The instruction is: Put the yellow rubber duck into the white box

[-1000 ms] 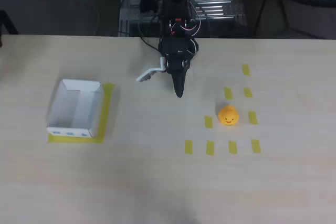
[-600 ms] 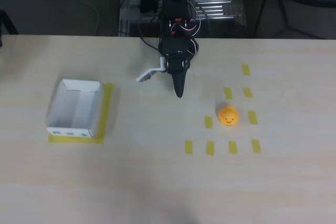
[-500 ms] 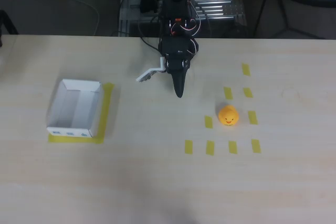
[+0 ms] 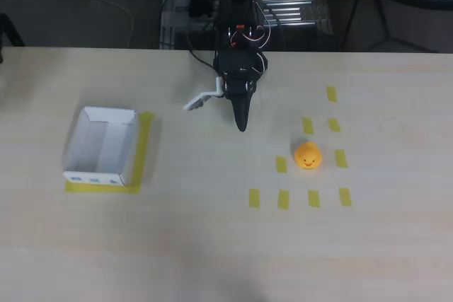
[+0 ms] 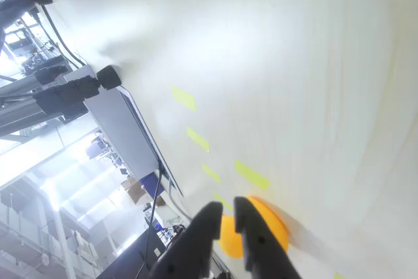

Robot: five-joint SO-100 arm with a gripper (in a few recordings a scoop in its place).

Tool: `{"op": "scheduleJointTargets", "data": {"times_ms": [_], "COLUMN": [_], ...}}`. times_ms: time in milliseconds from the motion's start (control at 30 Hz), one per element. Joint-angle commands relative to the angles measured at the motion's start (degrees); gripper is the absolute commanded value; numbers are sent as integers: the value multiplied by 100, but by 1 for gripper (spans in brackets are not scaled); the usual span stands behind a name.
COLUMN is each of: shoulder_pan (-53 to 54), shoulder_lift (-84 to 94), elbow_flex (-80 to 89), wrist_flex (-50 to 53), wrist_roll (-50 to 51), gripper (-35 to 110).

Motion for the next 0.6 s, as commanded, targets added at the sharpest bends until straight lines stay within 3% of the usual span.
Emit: {"op": "scheduleJointTargets", "data": {"times_ms": [0, 567], "shoulder_pan": [0, -53], "shoulder_lift": [308, 308], "elbow_flex": [193, 193], "wrist_flex": [35, 35], "wrist_roll": [70, 18], "gripper": [0, 0]}}
